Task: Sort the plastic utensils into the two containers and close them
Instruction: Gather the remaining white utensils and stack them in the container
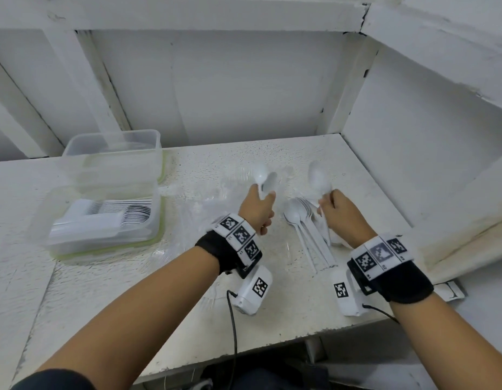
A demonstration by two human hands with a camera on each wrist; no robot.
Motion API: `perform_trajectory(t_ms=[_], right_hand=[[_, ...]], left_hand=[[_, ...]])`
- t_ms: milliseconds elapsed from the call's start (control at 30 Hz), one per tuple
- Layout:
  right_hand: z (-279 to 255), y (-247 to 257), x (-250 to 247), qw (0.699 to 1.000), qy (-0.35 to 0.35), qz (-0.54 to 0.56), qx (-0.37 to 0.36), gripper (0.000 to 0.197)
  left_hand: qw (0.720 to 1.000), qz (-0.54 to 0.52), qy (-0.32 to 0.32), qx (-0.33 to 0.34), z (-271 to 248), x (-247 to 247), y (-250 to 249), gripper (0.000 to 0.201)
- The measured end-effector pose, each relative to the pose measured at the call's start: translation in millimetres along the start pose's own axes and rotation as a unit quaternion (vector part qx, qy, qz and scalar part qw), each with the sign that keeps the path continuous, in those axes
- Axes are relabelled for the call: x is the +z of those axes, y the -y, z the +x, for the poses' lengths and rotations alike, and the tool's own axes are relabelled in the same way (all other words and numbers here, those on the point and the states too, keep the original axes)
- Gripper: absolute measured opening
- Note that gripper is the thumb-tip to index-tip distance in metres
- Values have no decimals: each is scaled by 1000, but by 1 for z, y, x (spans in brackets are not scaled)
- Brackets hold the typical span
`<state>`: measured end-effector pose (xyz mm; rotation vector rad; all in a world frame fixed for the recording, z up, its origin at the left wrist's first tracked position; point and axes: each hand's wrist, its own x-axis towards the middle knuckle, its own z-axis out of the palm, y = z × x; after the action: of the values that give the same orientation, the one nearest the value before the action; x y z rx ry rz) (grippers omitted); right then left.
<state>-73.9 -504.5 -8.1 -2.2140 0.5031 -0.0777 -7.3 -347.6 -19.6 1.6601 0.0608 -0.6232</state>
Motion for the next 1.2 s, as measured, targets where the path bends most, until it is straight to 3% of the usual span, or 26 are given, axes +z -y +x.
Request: perform_trajectory(t_ms=[100, 167, 233, 300, 367, 533, 600, 667, 767, 933, 1033, 1200], right_hand=[[-1, -3, -1, 995, -10, 91, 30, 16], [0, -9, 1, 997, -20, 73, 27, 19], [0, -14, 2, 997, -30, 64, 32, 25], [-2, -18, 3, 996, -34, 67, 44, 28], [-5, -21, 4, 995, -37, 71, 53, 30], [-7, -20, 5, 989, -22, 112, 97, 30], [-7, -21, 6, 989, -13, 113, 98, 29], [-6, -21, 6, 991, -13, 99, 92, 29], [-7, -19, 6, 994, -17, 76, 78, 33], [-9, -16, 6, 999, 8, 20, 48, 38], [-10, -13, 15, 992, 69, -103, 34, 38], [-14, -9, 39, 953, 126, -274, 0, 36]], left_hand=[[993, 116, 19, 23, 8, 16, 3, 24], [976, 214, 21, 33, 13, 26, 3, 30], [953, 299, 7, 51, 17, 34, -1, 22], [937, 343, -15, 64, 22, 34, -5, 7], [921, 382, -22, 68, 28, 31, -8, 19], [890, 452, 18, 56, 38, 26, -7, 11], [888, 458, 14, 43, 41, 25, -5, 21], [891, 451, 0, 43, 43, 23, -6, 30], [903, 425, -26, 57, 40, 17, -8, 29], [950, 288, -75, 97, 32, -6, -13, 8], [972, 187, -105, 96, 28, -22, -15, 7], [996, -7, -83, 26, 16, -42, -11, 15]])
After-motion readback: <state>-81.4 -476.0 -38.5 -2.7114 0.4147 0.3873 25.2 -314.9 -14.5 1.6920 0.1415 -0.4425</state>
